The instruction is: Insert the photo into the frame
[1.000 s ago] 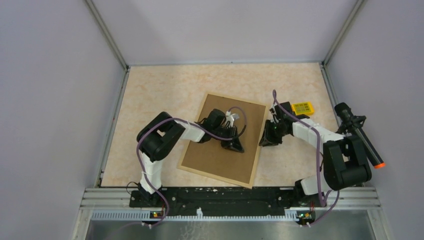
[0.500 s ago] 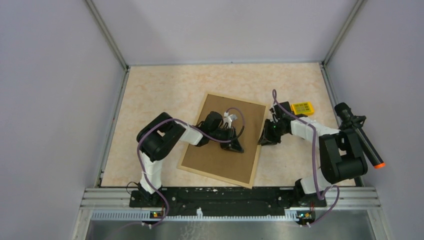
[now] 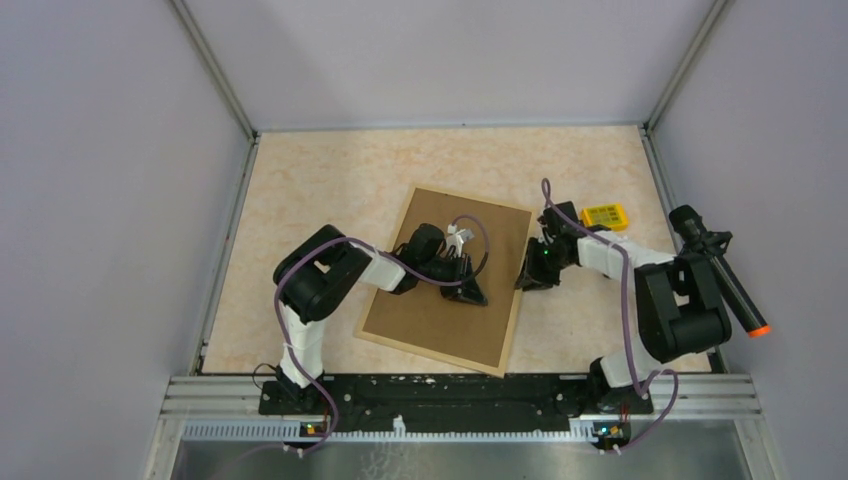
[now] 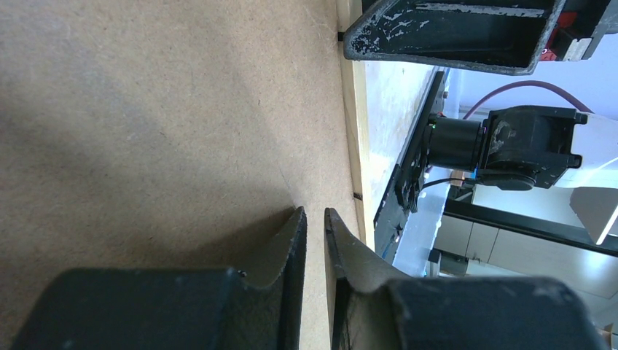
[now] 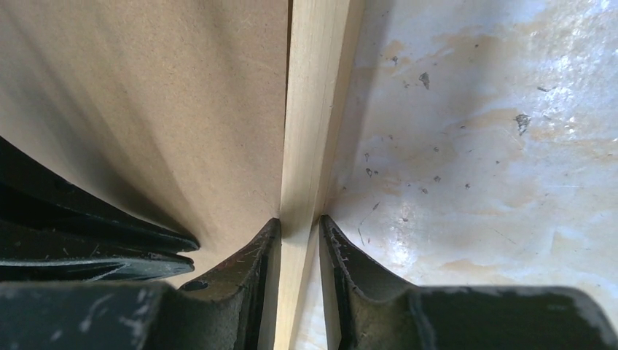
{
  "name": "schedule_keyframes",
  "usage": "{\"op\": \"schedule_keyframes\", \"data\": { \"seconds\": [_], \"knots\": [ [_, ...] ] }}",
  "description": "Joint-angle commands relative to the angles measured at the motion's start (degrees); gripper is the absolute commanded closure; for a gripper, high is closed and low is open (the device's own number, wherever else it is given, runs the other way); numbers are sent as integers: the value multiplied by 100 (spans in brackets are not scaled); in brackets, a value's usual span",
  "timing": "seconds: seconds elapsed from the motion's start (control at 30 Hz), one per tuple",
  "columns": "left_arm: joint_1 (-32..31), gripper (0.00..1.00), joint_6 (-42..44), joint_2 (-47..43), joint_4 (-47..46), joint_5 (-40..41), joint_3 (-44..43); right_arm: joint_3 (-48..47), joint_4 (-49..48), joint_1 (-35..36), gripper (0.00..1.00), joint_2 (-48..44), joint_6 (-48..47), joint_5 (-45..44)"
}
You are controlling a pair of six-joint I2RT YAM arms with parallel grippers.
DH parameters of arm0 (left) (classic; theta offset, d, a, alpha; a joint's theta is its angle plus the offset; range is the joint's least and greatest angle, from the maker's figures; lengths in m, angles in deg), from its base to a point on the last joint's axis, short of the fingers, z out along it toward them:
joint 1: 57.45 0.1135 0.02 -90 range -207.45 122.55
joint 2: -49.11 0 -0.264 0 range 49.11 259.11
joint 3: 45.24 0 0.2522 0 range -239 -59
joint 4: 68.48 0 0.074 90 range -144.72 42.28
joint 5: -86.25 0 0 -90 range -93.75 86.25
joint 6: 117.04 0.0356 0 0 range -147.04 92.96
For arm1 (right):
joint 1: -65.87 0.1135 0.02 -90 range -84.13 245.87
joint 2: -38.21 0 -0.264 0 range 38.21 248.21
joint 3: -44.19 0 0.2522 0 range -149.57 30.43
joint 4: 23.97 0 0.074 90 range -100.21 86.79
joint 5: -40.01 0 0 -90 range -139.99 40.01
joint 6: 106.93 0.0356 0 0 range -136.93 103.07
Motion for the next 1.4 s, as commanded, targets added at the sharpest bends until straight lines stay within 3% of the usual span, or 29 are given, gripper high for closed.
{"op": "schedule_keyframes", "data": {
  "seconds": [0.0,0.4,0.53,0.73,0.83,0.97,1.1,1.37],
  "knots": [
    [-12,78,184,231,497,363,227,-117,101,149,74,437,0,-1184],
    [-13,78,229,253,556,346,263,-771,738,1048,68,1750,193,-2782],
    [-12,78,219,221,567,322,259,-1271,975,1092,66,1782,45,-2390],
    [-12,78,269,147,665,359,252,-3045,1672,997,36,934,-544,-1262],
    [-18,78,247,147,628,364,242,-3518,1961,762,31,496,-583,-1024],
    [-19,77,201,140,563,327,253,-3038,2194,486,31,-70,-635,-1146],
    [-16,77,225,131,574,262,232,-2021,1806,-95,38,-422,-533,-589],
    [-12,76,223,112,588,254,216,-1004,1024,-190,52,-164,-444,-293]
  ]
}}
